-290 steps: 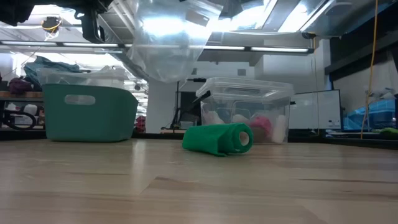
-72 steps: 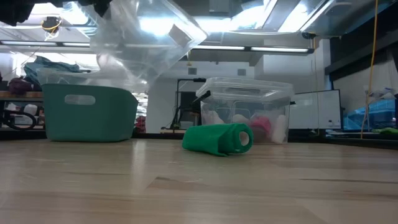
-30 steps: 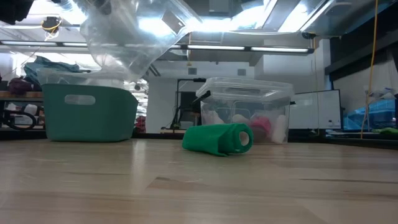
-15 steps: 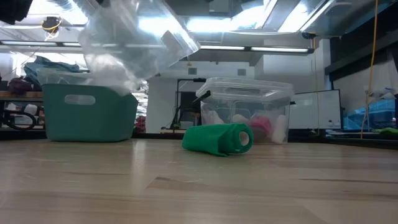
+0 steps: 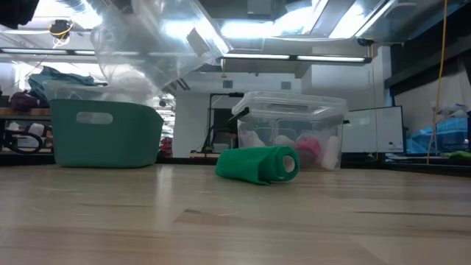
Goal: Roll bandage
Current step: Open the transparent zip bag
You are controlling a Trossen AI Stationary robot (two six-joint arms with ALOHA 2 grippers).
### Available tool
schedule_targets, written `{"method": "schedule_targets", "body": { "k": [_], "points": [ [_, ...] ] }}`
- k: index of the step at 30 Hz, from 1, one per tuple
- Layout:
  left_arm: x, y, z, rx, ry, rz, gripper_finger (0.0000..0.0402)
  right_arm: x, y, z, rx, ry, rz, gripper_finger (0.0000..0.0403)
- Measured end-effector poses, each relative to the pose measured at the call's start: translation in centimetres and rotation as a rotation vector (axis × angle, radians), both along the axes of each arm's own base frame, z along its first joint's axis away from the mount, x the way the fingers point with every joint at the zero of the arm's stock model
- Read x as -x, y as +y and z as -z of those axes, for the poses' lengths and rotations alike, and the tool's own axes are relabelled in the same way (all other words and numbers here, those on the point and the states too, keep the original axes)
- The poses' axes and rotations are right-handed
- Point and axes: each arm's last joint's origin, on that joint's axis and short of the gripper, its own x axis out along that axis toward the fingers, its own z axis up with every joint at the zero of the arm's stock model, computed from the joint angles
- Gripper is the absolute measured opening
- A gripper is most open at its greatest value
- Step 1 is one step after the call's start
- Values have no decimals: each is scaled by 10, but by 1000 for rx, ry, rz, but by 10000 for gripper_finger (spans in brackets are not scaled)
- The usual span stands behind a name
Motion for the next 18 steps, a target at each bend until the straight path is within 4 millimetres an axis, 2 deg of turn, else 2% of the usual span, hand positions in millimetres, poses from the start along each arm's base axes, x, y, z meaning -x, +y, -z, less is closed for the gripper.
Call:
{"method": "schedule_targets", "body": {
  "k": [4, 8, 18],
  "points": [
    [0, 0, 1, -4, 10, -1, 109, 0, 0, -1, -5, -11, -13, 39],
    [-1, 0, 4, -26, 39, -5, 138, -1, 2, -5, -23, -50, -48, 39],
    [-3, 4, 4, -25, 42, -28, 138, -2, 4, -8, -44, -83, -125, 40]
  ]
}}
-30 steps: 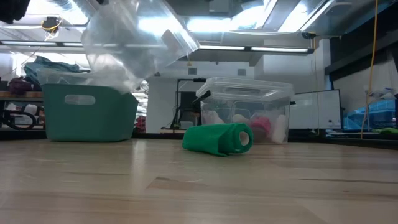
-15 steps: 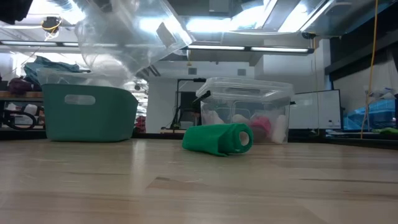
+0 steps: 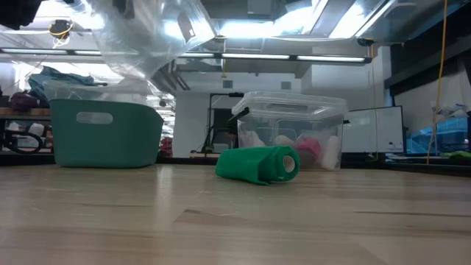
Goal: Roll bandage
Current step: Open the transparent zip bag
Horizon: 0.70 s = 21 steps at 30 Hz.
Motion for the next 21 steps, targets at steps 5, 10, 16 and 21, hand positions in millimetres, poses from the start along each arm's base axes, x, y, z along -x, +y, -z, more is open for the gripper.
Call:
{"method": "schedule_targets", "body": {
  "k": [5, 10, 16, 21],
  "points": [
    [0, -2, 0, -25, -10, 72, 118, 0, 0, -1, -24, -15, -1, 40],
    [0, -3, -1, -39, -14, 87, 104, 0, 0, -2, -26, -20, -1, 40],
    [1, -3, -1, -57, -25, 94, 89, 0, 0, -2, -27, -21, -1, 40],
    [1, -3, -4, -45, -56, 93, 87, 0, 0, -2, -27, -21, -1, 40]
  ]
}}
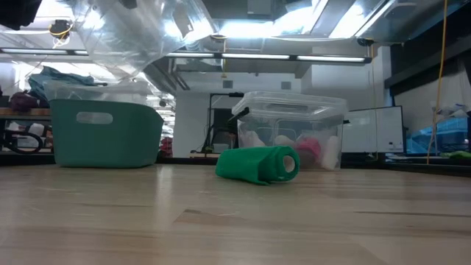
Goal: Roll bandage
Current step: Open the transparent zip bag
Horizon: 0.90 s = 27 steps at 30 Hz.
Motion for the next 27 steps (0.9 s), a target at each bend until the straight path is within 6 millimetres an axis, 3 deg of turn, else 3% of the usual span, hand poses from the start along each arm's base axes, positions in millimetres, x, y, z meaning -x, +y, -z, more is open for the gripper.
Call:
{"method": "schedule_targets", "body": {
  "k": [10, 17, 27],
  "points": [
    [-10, -4, 7, -6, 15, 0, 87, 0, 0, 0, 0, 0, 0, 40],
    [-18, -8, -3, -46, -9, -17, 87, 0, 0, 0, 0, 0, 0, 40],
    [-19, -8, 0, -63, 28, -17, 55, 0, 0, 0, 1, 2, 0, 40]
  ]
}}
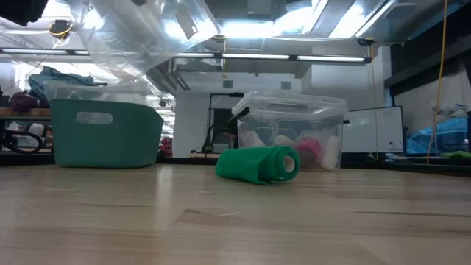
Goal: Roll bandage
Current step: Open the transparent zip bag
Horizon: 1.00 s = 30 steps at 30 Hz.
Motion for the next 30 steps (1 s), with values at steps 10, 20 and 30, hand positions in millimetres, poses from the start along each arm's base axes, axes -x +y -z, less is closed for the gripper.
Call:
{"method": "schedule_targets", "body": {
  "k": [10, 20, 30],
  "points": [
    [0, 0, 1, -5, 13, -1, 39, 0, 0, 5, 15, 52, -2, 40],
    [0, 0, 2, -7, 18, -2, 36, 7, -2, -2, 21, 75, 0, 40],
    [-1, 0, 2, -10, 26, -2, 38, 10, -2, -7, 19, 83, -8, 40]
  ]
}}
